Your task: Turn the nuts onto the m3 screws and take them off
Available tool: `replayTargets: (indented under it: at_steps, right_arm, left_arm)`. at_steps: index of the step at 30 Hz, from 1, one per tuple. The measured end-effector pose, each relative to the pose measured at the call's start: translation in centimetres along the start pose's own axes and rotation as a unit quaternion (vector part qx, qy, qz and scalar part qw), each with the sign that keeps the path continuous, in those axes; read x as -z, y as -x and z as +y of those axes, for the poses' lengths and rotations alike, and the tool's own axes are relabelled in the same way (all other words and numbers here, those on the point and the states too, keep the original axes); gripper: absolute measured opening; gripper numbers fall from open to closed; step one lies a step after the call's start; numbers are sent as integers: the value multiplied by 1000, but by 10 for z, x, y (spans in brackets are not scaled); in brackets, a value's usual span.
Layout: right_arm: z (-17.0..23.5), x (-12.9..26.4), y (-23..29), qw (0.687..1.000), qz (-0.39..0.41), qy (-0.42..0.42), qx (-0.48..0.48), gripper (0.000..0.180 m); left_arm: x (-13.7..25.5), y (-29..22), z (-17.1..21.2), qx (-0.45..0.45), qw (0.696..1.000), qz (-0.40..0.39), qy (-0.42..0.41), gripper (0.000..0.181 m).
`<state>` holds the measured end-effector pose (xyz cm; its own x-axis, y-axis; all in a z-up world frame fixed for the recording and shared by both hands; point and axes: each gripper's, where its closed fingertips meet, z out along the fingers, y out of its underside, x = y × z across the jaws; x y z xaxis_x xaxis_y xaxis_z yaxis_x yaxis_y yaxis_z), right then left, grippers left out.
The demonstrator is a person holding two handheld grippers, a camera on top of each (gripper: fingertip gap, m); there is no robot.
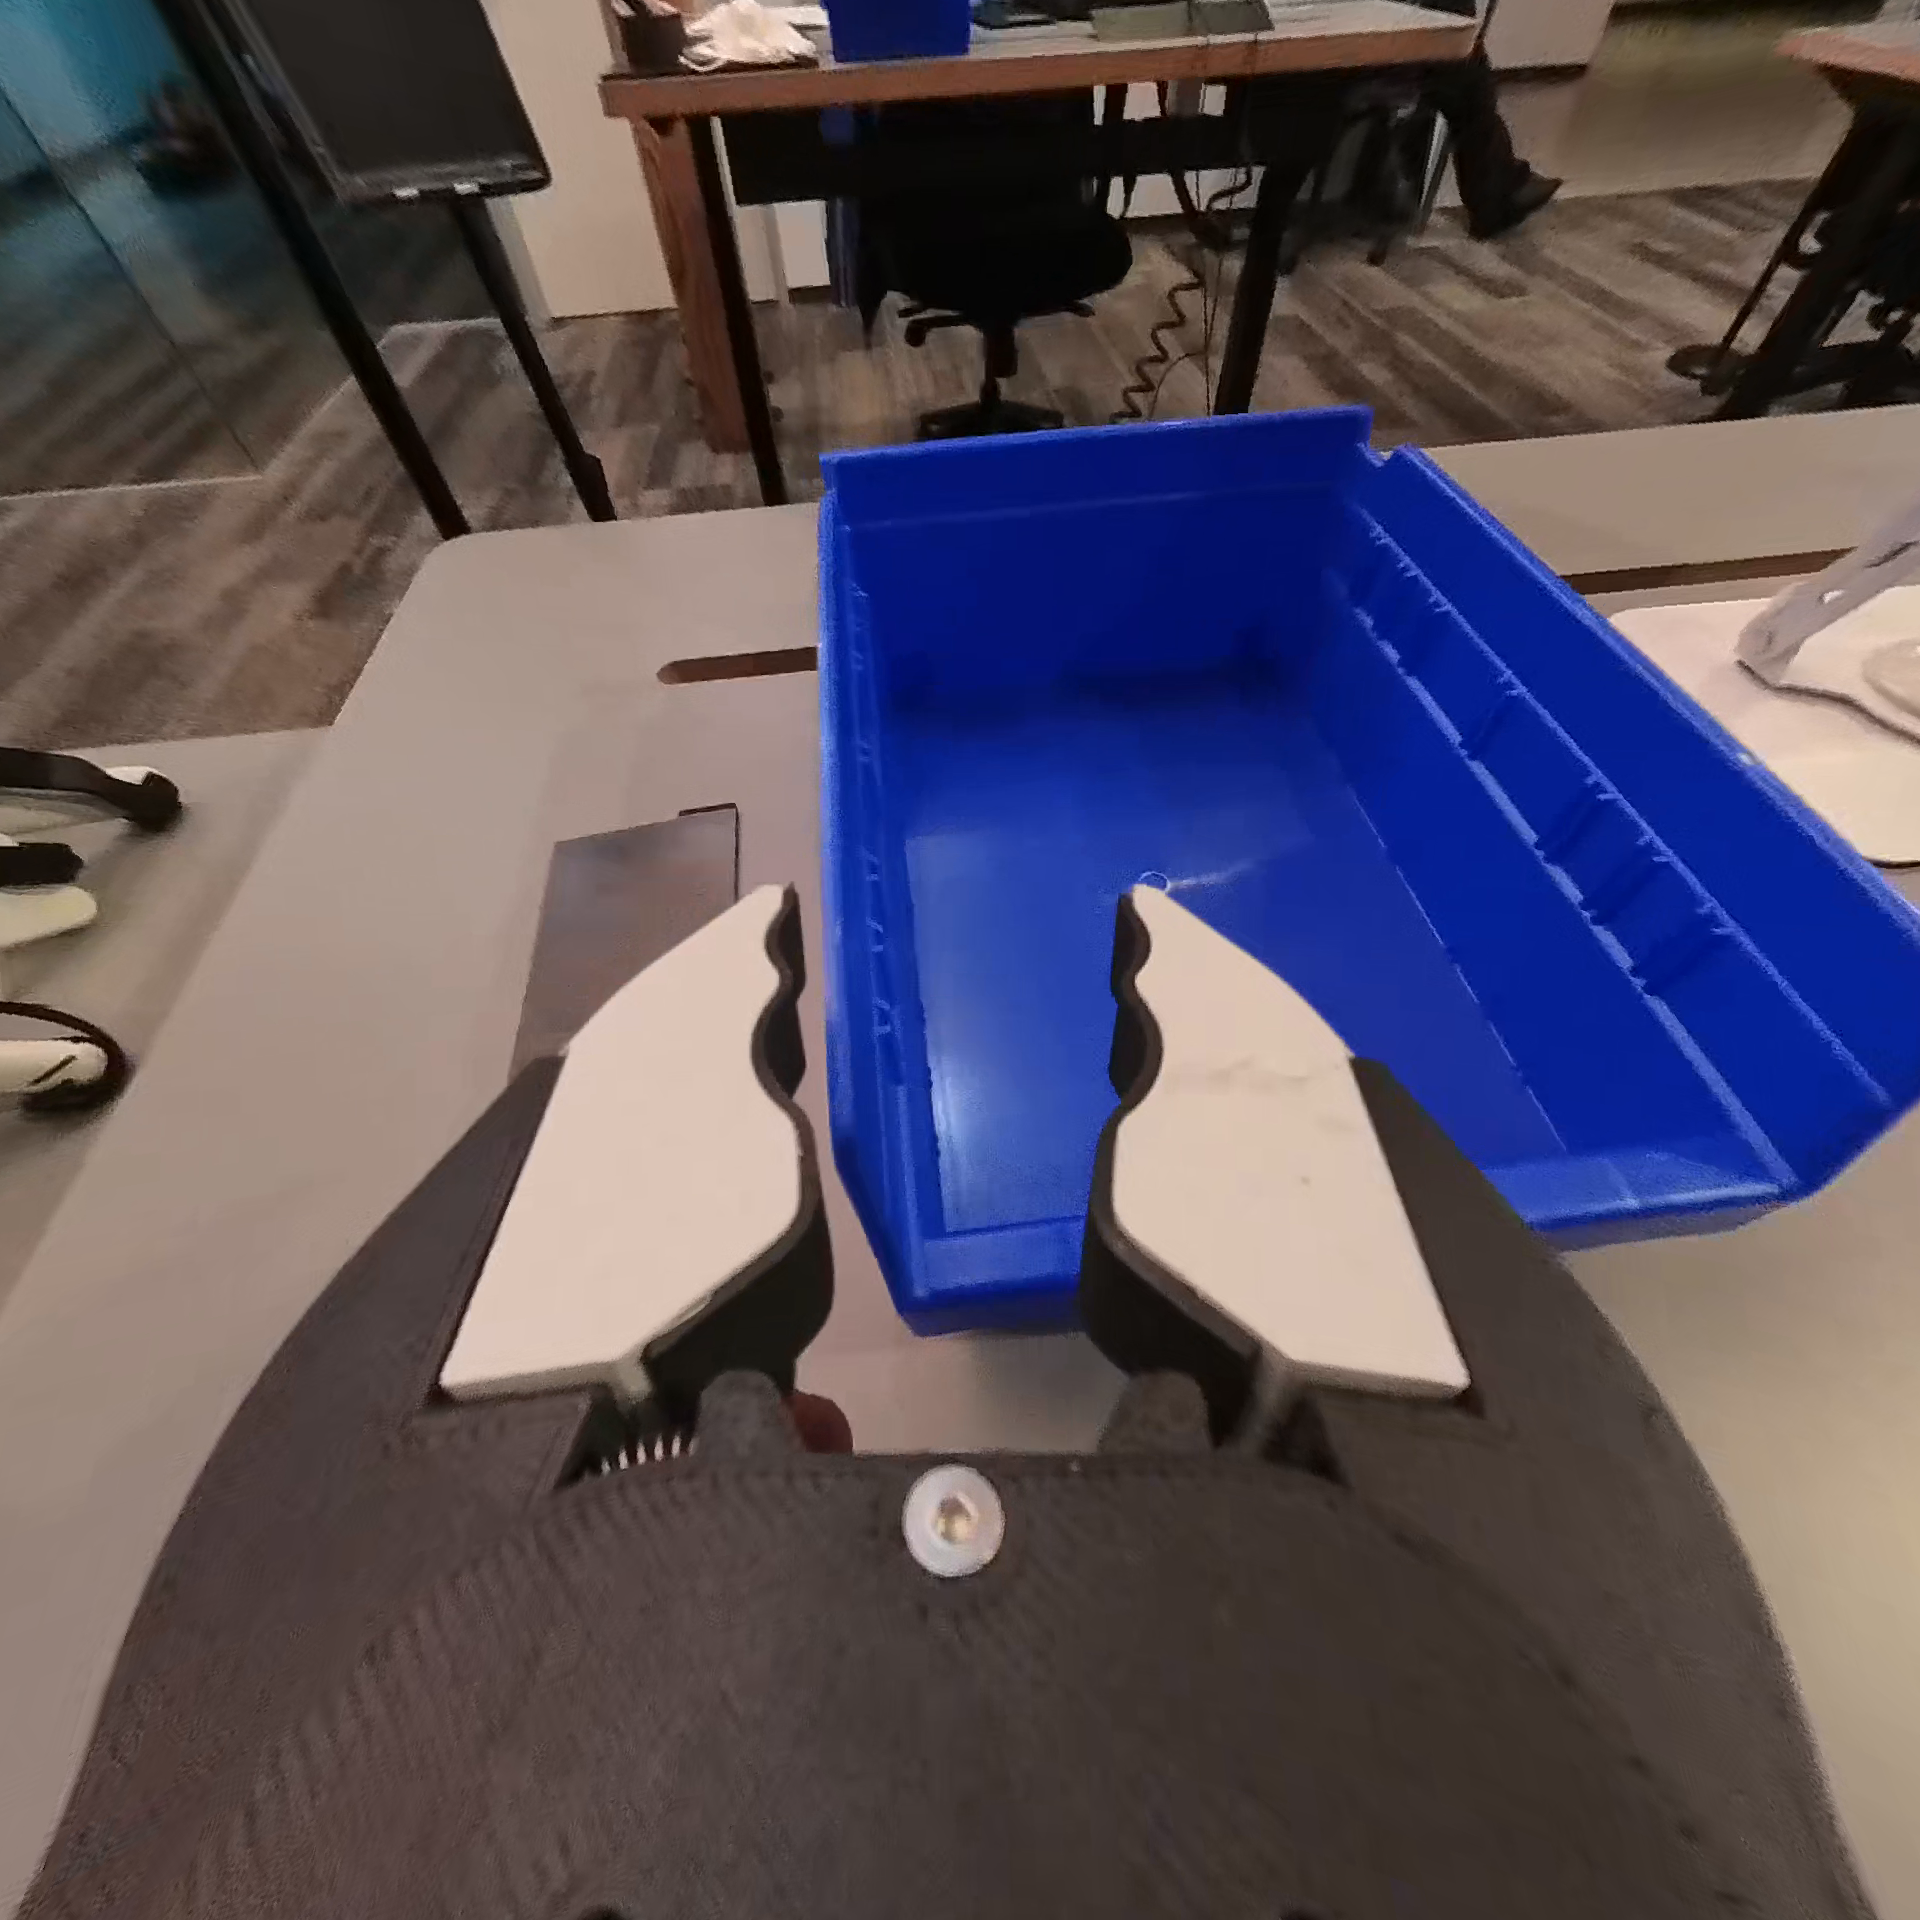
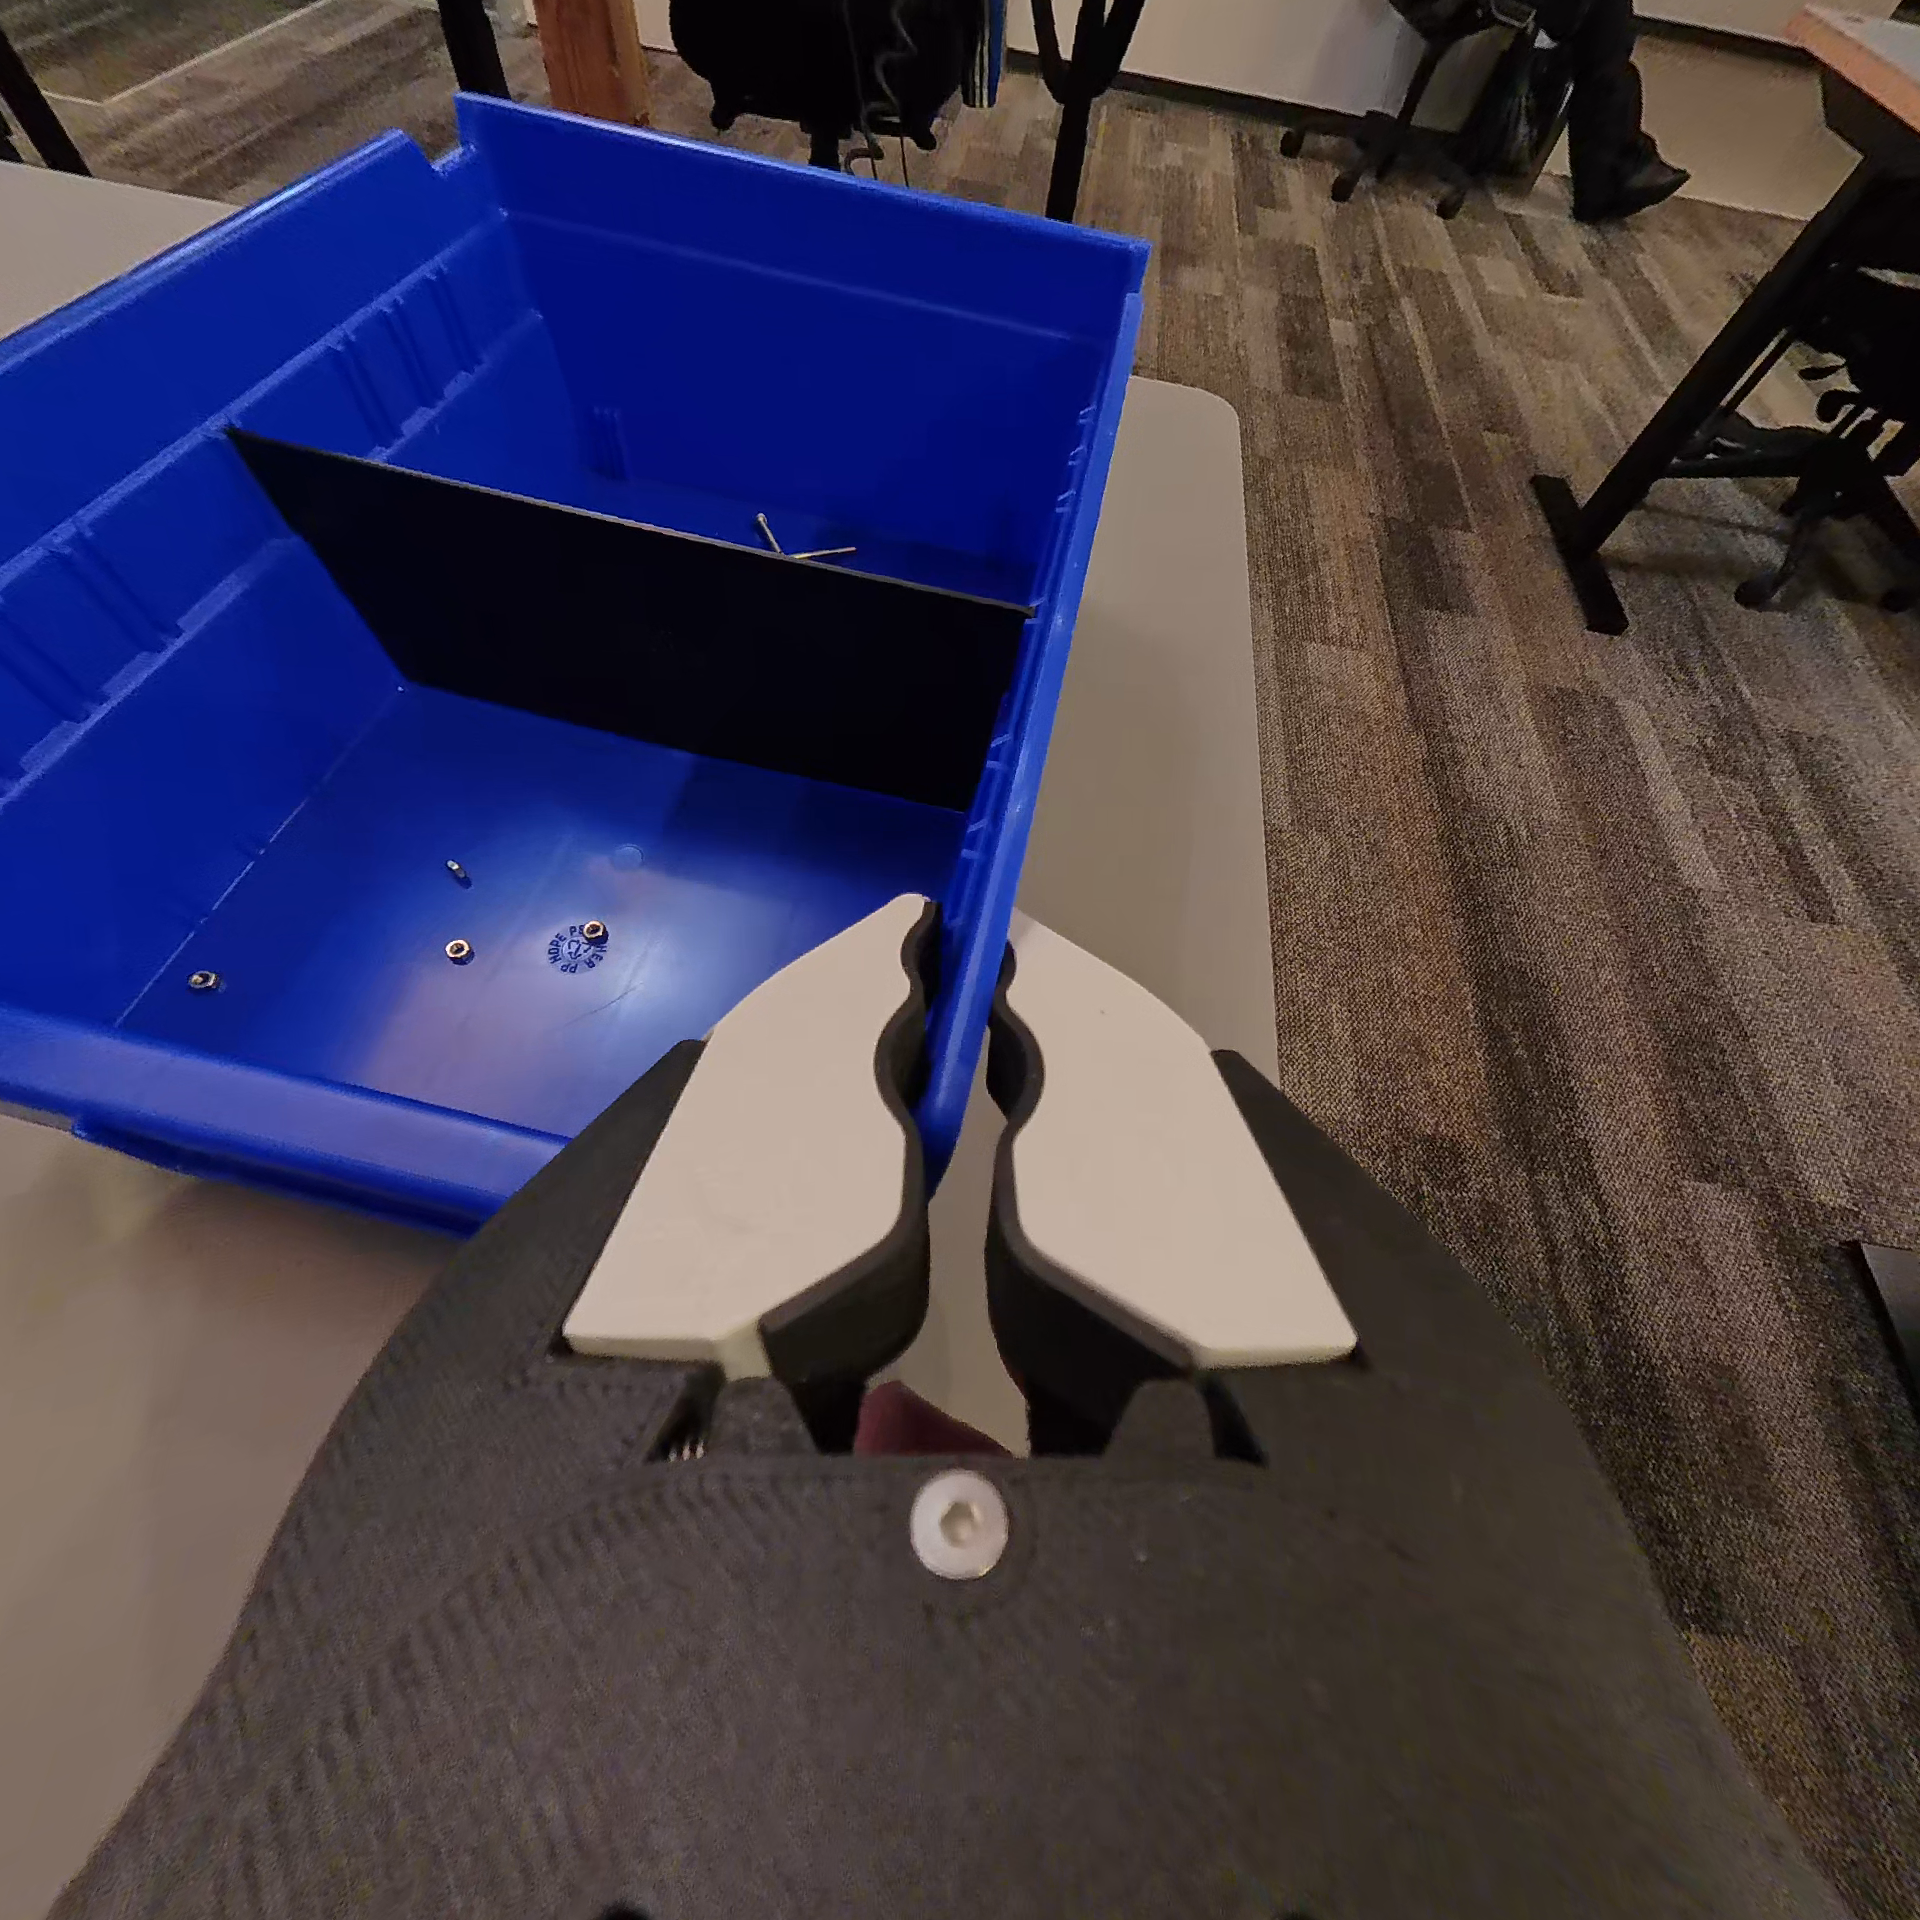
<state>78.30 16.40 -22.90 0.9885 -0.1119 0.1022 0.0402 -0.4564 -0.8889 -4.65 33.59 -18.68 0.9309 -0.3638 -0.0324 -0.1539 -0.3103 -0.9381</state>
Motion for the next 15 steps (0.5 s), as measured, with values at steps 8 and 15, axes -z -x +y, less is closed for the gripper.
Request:
replayTargets:
  at_steps: [8,15]
  right_arm:
    - [-1,-1,0,1000,-8,-2,3,7]
    - [-1,-2,0,1000,-10,1,5,7]
  left_arm:
    - [-19,-5,16,0,999,27,43,41]
    - [-27,-2,14,-18,997,10,75,34]
